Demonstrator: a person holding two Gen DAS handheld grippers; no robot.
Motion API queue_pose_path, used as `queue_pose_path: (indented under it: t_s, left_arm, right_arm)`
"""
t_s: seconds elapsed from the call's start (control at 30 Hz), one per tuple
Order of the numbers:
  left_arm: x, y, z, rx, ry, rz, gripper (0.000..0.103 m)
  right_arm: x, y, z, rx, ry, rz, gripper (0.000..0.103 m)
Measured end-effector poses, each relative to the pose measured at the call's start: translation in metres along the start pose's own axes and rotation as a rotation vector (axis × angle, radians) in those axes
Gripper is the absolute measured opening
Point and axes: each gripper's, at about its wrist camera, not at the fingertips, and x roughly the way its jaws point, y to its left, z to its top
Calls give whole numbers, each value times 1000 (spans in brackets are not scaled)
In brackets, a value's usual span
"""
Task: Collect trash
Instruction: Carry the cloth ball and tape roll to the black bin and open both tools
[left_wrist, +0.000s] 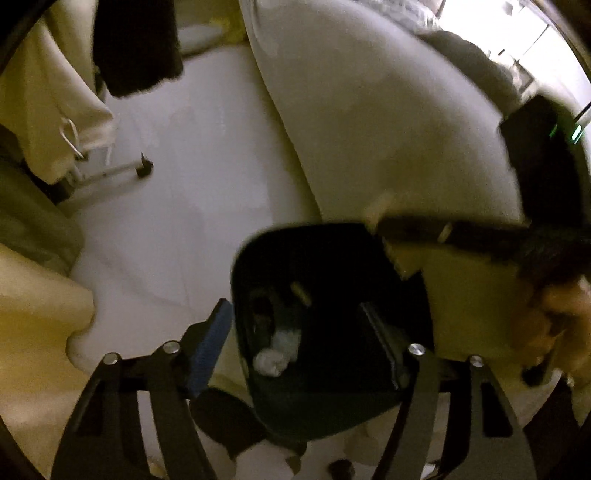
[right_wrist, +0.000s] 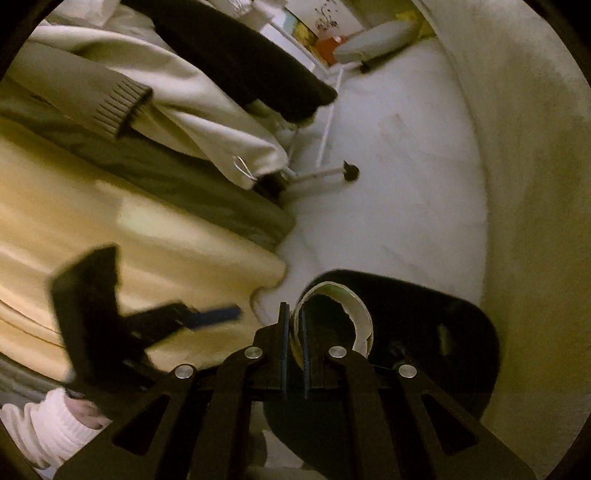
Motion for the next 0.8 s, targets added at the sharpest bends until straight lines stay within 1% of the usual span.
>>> queue_pose_path:
  t_s: [0.07, 0.33, 0.5, 0.67, 0.8]
  left_arm:
    - [-11, 2, 4, -11, -43, -11, 66]
    - [-63, 5, 28, -53, -242, -29, 62]
    - [-90, 0, 44, -55, -322, -60, 60]
    - [-106, -10, 47, -32, -376, -41, 59]
    - [-116, -16, 56, -46, -413, -42, 60]
  right_arm:
    - [9, -1, -4, -8, 31, -27, 6]
    - [47, -4, -25, -31, 166, -121, 6]
    - [68, -7, -38, -62, 250, -186, 6]
    - [88, -11, -52, -99, 338, -268, 6]
    - [91, -9, -57, -136, 366, -328, 6]
